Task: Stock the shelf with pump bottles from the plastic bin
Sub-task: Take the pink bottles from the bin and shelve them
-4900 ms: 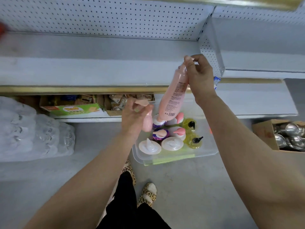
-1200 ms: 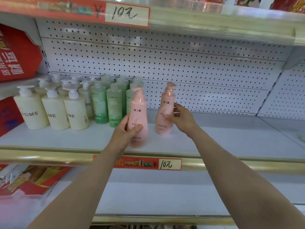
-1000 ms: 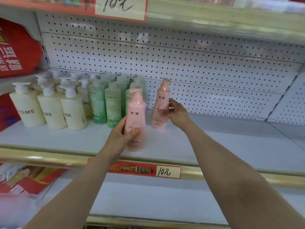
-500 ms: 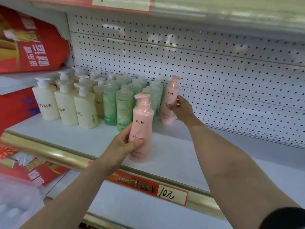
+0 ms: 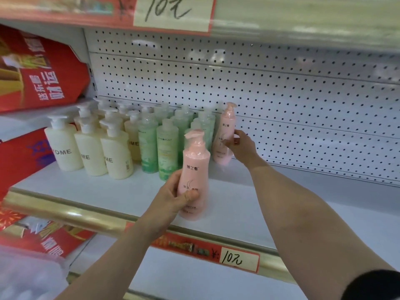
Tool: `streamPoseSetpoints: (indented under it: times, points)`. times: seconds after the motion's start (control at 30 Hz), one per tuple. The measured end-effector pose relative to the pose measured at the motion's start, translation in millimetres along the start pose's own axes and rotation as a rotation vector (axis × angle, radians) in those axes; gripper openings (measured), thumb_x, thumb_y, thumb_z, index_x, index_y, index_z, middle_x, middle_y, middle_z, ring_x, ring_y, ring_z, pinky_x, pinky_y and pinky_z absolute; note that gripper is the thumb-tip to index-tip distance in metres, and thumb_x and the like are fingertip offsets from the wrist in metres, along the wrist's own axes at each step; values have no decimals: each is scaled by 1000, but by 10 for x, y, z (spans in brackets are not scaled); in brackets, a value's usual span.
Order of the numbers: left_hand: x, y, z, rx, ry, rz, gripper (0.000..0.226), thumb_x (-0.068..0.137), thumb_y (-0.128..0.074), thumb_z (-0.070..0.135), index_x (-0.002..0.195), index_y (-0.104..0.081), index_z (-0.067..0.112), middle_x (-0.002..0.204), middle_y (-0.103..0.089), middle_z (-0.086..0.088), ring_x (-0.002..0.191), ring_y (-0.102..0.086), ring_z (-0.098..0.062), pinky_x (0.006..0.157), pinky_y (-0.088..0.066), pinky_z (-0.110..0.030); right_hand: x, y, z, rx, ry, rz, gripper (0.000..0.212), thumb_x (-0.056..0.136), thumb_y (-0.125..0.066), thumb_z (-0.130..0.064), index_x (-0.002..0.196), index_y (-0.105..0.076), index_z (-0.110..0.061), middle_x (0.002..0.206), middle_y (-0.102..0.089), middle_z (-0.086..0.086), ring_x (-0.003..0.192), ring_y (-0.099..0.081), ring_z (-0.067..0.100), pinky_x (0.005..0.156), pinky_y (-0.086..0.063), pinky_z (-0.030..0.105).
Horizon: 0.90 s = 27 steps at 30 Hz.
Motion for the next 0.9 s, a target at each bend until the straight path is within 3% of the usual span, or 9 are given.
streamPoseSetpoints:
  times: [0.1, 0.17, 0.27, 0.37, 0.5, 0.63, 0.73, 0.8, 0.9]
  points:
    - [-14, 1, -21, 4, 13, 4, 49, 80, -71, 23, 125, -53, 24, 111, -71, 5, 103, -67, -11, 78, -55, -22, -146, 37, 26, -157, -71, 9, 62, 96, -55, -52, 144, -49, -13, 137, -58, 6, 124, -53, 24, 96, -43, 32]
    - [-8, 34, -62, 25, 30, 29, 39, 85, -70, 22, 121, -54, 22, 109, -71, 5, 102, -67, -13, 77, -54, -23, -324, 117, -63, -83, -93, 77, 67, 95, -54, -56, 145, -47, -12, 140, -55, 5, 129, -51, 23, 105, -41, 35]
    - [5, 50, -119, 13, 49, 31, 35, 87, -71, 21, 118, -54, 20, 108, -70, 5, 100, -68, -11, 78, -54, -25, -766, 204, -387, 269, -24, 90, 48, 93, -62, -50, 128, -62, -16, 123, -67, -1, 117, -63, 20, 99, -52, 39]
    - [23, 67, -136, -11, 48, 34, 40, 81, -77, 25, 114, -54, 18, 103, -72, 7, 96, -68, -13, 79, -55, -30, -1295, 75, -790, 548, 98, -206, 46, 95, -60, -46, 127, -65, -13, 119, -71, 7, 111, -67, 21, 88, -57, 36]
    - [39, 11, -112, -23, 34, 25, 58, 66, -81, 41, 112, -54, 18, 105, -71, 4, 93, -66, -10, 78, -56, -31, -1755, -115, -1025, 294, 189, -405, 56, 79, -80, -34, 129, -60, -20, 118, -70, 1, 114, -64, 18, 96, -55, 37]
    - [51, -159, -100, -36, 52, -13, 55, 73, -78, 34, 118, -53, 16, 115, -68, -5, 94, -67, -11, 71, -54, -23, -1814, -89, -1070, 53, 219, -339, 35, 77, -85, -29, 107, -66, -30, 106, -74, -8, 103, -67, 11, 97, -53, 38]
    - [79, -210, 56, 84, 7, -11, 51, 85, -76, 23, 129, -51, 15, 125, -63, -2, 89, -65, 6, 68, -52, -13, -1775, 51, -1042, 11, 210, -305, 28, 76, -86, -29, 99, -70, -25, 100, -75, -6, 98, -69, 12, 93, -55, 39]
    - [153, -96, 291, 212, -139, 82, 65, 82, -77, 30, 138, -47, 19, 135, -52, 7, 107, -56, 11, 86, -46, -11, -1720, 135, -1002, -24, 193, -283, 28, 76, -86, -28, 99, -71, -21, 99, -76, -5, 97, -70, 12, 93, -55, 38]
    - [293, 64, 721, 470, -409, 232, 69, 79, -73, 51, 140, -45, 33, 140, -44, 13, 130, -37, -2, 105, -32, -21, -1565, 238, -898, -73, 150, -242, 33, 76, -85, -31, 102, -68, -21, 100, -75, -6, 97, -69, 11, 90, -56, 36]
Point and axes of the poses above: each hand's wrist, its own x-axis towards the middle knuckle, its own y-axis out of the back of the hand, z = x × y, the point moved 10 cm from there along x, towards the middle knuckle
